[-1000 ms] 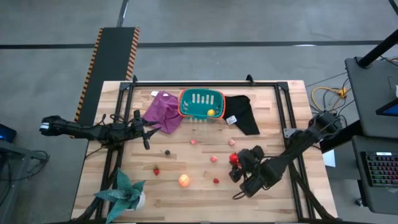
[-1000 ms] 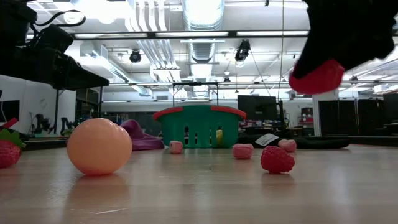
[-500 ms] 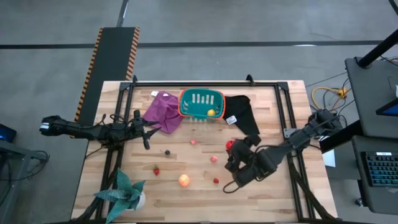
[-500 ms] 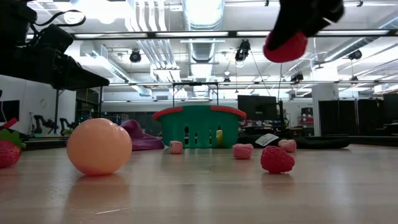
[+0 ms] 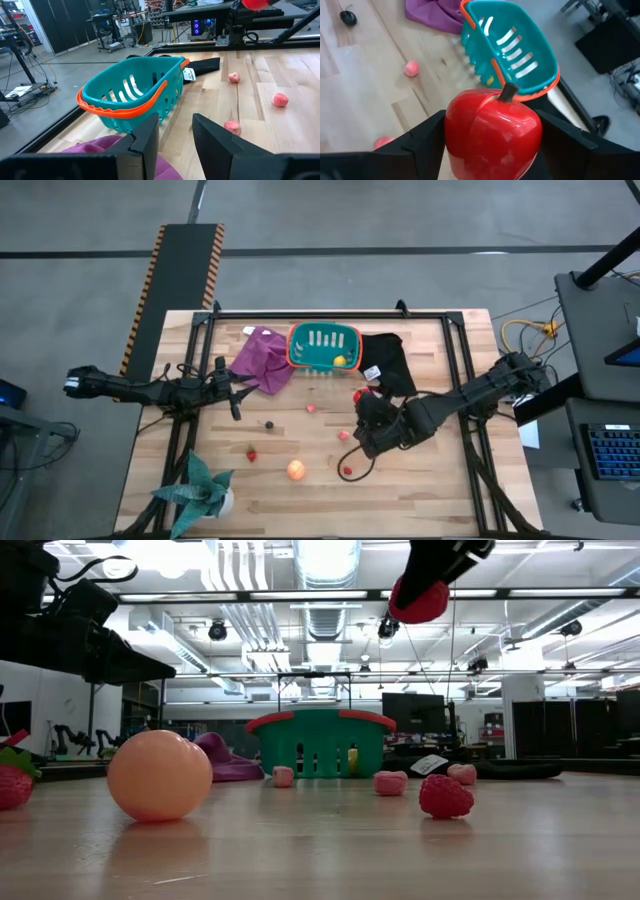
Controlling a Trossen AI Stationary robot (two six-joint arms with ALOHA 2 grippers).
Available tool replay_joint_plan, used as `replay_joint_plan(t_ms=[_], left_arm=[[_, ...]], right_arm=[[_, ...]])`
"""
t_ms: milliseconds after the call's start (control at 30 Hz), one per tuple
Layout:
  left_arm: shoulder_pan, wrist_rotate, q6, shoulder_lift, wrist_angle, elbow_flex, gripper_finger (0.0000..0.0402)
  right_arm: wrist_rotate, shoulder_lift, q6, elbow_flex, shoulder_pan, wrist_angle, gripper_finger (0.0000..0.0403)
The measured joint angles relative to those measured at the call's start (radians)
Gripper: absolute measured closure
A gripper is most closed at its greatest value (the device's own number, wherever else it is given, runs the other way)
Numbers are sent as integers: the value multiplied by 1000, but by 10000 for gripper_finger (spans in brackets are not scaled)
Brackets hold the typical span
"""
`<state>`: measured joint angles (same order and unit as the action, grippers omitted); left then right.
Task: Pick and placing Produce into tupperware
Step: Put the red apple into the blue bin
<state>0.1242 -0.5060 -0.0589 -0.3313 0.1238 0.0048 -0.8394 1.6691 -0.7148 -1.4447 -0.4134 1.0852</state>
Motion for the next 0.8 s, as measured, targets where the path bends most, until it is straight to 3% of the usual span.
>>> replay_joint_plan(t_ms=[567, 800], left_arm=[[0, 0, 0, 0, 0, 0, 296], [0, 0, 0, 0, -1, 0, 296]], right_arm=[[39, 0, 370, -24, 156, -135, 138], [141, 0, 508, -24, 247, -231, 138]])
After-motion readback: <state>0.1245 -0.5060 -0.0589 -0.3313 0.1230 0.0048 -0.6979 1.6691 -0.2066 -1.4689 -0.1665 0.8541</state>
